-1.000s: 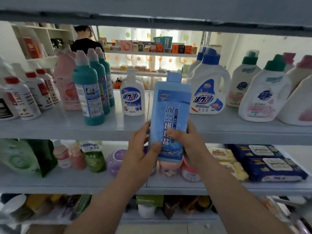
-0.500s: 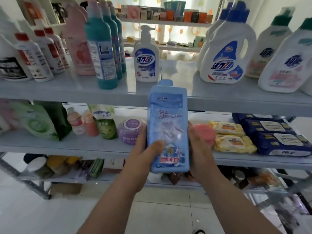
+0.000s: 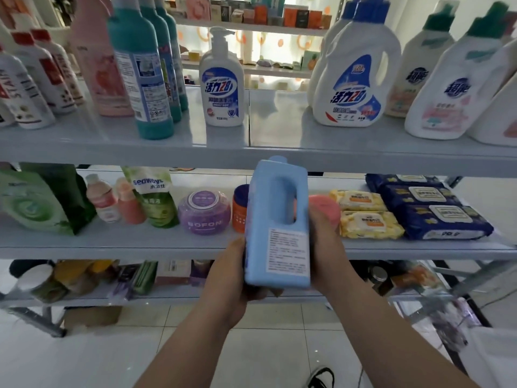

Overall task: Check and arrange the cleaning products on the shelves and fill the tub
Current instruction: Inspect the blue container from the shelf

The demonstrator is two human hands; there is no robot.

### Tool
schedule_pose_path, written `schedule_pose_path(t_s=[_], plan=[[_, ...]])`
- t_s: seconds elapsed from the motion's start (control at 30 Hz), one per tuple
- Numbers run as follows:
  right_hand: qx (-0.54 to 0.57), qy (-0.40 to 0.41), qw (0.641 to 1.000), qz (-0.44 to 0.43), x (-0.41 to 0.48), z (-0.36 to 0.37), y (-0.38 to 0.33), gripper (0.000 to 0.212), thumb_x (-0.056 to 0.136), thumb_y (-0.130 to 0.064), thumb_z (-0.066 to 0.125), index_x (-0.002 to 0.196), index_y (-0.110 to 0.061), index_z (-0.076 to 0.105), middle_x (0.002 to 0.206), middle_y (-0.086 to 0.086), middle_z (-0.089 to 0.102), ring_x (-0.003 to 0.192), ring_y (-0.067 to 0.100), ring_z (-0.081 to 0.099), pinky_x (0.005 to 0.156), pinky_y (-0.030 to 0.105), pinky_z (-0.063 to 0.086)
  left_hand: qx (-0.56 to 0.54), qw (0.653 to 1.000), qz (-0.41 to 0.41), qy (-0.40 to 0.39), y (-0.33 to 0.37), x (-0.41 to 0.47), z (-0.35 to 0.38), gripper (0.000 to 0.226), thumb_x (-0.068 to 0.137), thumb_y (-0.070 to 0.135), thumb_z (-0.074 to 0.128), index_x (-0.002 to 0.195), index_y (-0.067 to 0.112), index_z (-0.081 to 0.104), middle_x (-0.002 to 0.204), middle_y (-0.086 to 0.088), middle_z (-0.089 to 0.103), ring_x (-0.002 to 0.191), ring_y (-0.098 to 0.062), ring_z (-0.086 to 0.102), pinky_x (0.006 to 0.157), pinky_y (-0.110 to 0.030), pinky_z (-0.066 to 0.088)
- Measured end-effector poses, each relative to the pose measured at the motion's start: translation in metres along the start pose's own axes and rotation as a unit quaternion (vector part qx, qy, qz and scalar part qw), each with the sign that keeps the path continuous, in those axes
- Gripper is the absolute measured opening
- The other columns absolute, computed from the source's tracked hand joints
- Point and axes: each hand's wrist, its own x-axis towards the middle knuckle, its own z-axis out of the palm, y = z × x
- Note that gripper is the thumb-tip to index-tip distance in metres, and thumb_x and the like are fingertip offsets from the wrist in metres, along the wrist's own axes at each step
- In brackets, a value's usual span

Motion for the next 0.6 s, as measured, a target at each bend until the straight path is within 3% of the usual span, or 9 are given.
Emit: schedule_pose_path(t_s=[0.1,0.17,0.23,0.33,0.4,0.47,0.53,0.6], plan=[[0.019,-0.056,0.998,0.029,0.003,-0.009,0.001,0.067,0.096,-0.057,0.043,0.142,-0.01,0.055,0.119,0.017,0.072,0.105,0.031,0.073,0.078,0.042,0.061,-0.07,0.996,-0.047,-0.026,-0.011,0.003,0.003,0.035,0.101,0.016,0.046,0.08,0.02,0.074,0.07,-0.004,0.067,0.049,-0.015,0.05,0.038,-0.016,0.022],[0.03,-0.071,0.996,0.043,0.006,-0.019,0.002,0.069,0.099,-0.059,0.041,0.148,-0.011,0.051,0.124,0.017,0.07,0.107,0.031,0.072,0.08,0.042,0.061,-0.072,0.994,-0.068,-0.05,-0.015,0.006,0.006,0.037,0.101,0.016,0.046,0.081,0.024,0.077,0.07,-0.002,0.067,0.052,-0.014,0.052,0.038,-0.017,0.025],[0.044,-0.061,0.996,0.043,0.007,-0.024,0.007,0.072,0.099,-0.059,0.045,0.151,-0.011,0.048,0.127,0.018,0.068,0.11,0.033,0.071,0.082,0.044,0.06,-0.036,0.993,-0.08,-0.081,-0.014,0.008,0.007,0.035,0.104,0.038,0.044,0.099,0.022,0.075,0.081,-0.003,0.073,0.059,-0.018,0.063,0.043,-0.022,0.041],[0.06,-0.059,0.996,0.03,0.011,-0.029,0.013,0.076,0.089,-0.057,0.066,0.149,-0.013,0.05,0.13,0.02,0.067,0.112,0.038,0.07,0.081,0.046,0.061,0.022,0.99,-0.086,-0.107,-0.013,0.018,-0.002,0.065,0.095,0.07,0.032,0.119,0.024,0.07,0.109,-0.01,0.077,0.088,-0.031,0.075,0.065,-0.043,0.059],[0.039,-0.07,0.997,-0.015,0.014,-0.03,0.014,0.078,0.081,-0.043,0.081,0.148,-0.018,0.05,0.134,0.022,0.065,0.113,0.042,0.069,0.083,0.051,0.06,0.052,0.993,-0.063,-0.09,-0.007,0.024,-0.007,0.057,0.092,0.067,0.047,0.123,0.023,0.066,0.115,-0.011,0.076,0.1,-0.033,0.074,0.077,-0.052,0.061],[0.001,-0.06,0.996,-0.069,0.02,-0.029,0.013,0.065,0.085,-0.024,0.074,0.145,-0.025,0.049,0.131,0.019,0.067,0.11,0.042,0.07,0.081,0.053,0.061,0.088,0.995,-0.021,-0.046,-0.004,0.035,-0.008,0.049,0.089,0.058,0.064,0.124,0.025,0.065,0.116,-0.008,0.075,0.104,-0.03,0.073,0.09,-0.055,0.058],[-0.01,-0.064,0.994,-0.084,0.024,-0.022,0.01,0.061,0.087,-0.018,0.065,0.145,-0.027,0.048,0.129,0.015,0.069,0.109,0.04,0.071,0.083,0.053,0.061,0.144,0.989,0.016,0.009,-0.003,0.044,-0.008,0.036,0.096,0.052,0.058,0.118,0.026,0.069,0.104,-0.003,0.078,0.098,-0.027,0.074,0.092,-0.053,0.058],[-0.024,-0.079,0.994,-0.076,0.026,-0.019,0.01,0.056,0.092,-0.022,0.061,0.146,-0.031,0.049,0.132,0.013,0.067,0.116,0.038,0.068,0.091,0.056,0.058,0.13,0.991,0.032,0.029,-0.002,0.047,-0.011,0.028,0.1,0.046,0.057,0.108,0.025,0.074,0.096,-0.003,0.079,0.089,-0.027,0.075,0.086,-0.053,0.06]])
